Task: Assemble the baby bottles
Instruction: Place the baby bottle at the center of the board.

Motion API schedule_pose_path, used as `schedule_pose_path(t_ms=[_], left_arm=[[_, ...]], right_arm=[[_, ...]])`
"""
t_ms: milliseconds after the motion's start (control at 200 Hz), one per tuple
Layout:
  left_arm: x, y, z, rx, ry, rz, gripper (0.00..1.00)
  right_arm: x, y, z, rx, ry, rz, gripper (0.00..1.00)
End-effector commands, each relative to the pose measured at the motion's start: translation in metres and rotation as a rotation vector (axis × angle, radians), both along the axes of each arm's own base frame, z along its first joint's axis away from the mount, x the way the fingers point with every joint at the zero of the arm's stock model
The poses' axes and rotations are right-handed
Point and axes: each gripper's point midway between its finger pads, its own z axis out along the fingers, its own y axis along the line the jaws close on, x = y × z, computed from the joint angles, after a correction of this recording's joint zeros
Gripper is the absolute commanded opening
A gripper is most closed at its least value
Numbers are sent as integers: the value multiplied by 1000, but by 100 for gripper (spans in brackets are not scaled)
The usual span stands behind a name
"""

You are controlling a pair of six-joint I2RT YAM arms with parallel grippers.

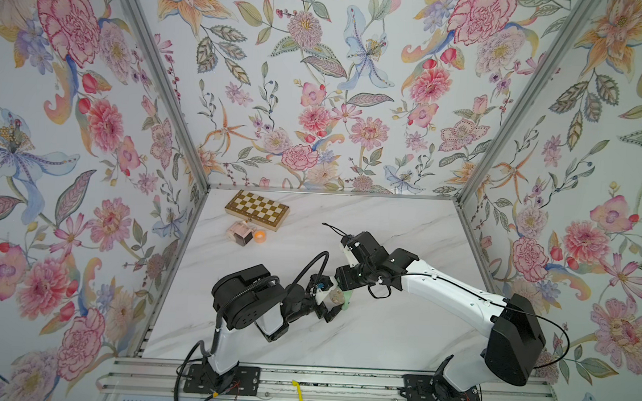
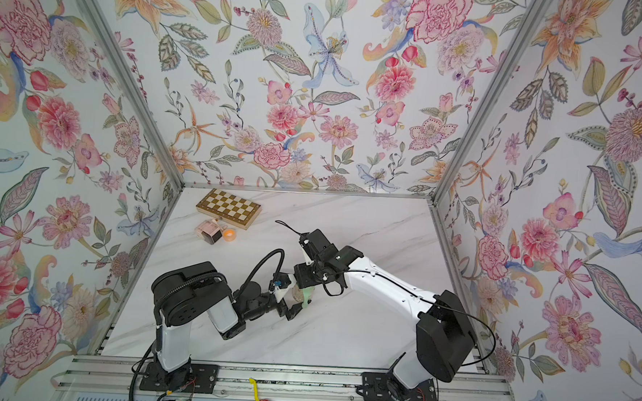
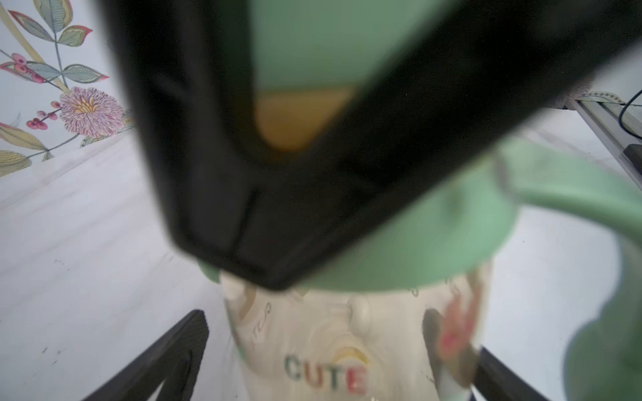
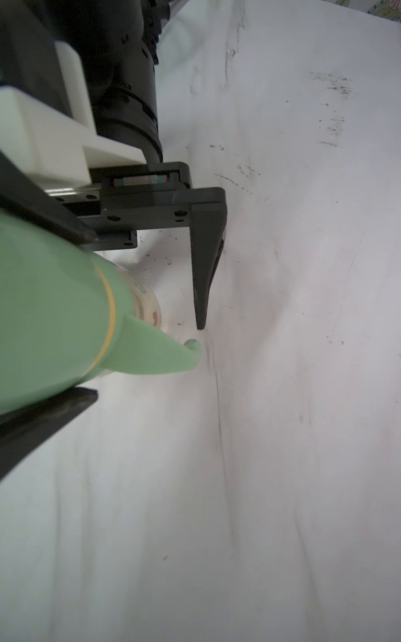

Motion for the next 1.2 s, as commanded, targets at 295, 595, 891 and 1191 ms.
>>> schedule_pose_path(t_ms=[295,595,891,1191], left_arm=[[6,32,62,-195,-132,132,100],[-11,56,52,-186,-54,166,100],[-16,75,69,-219,-62,224,100],[-18,83,87,-232,-68,255,97]], right_arm=[[-28,-19,-56,-169,21,-32,20],[-40,-21,-85,-249,63,-39,27],[-66,-15,-127,-320,158,-9,32],[-72,-7,-124,-386,105,-28,38]])
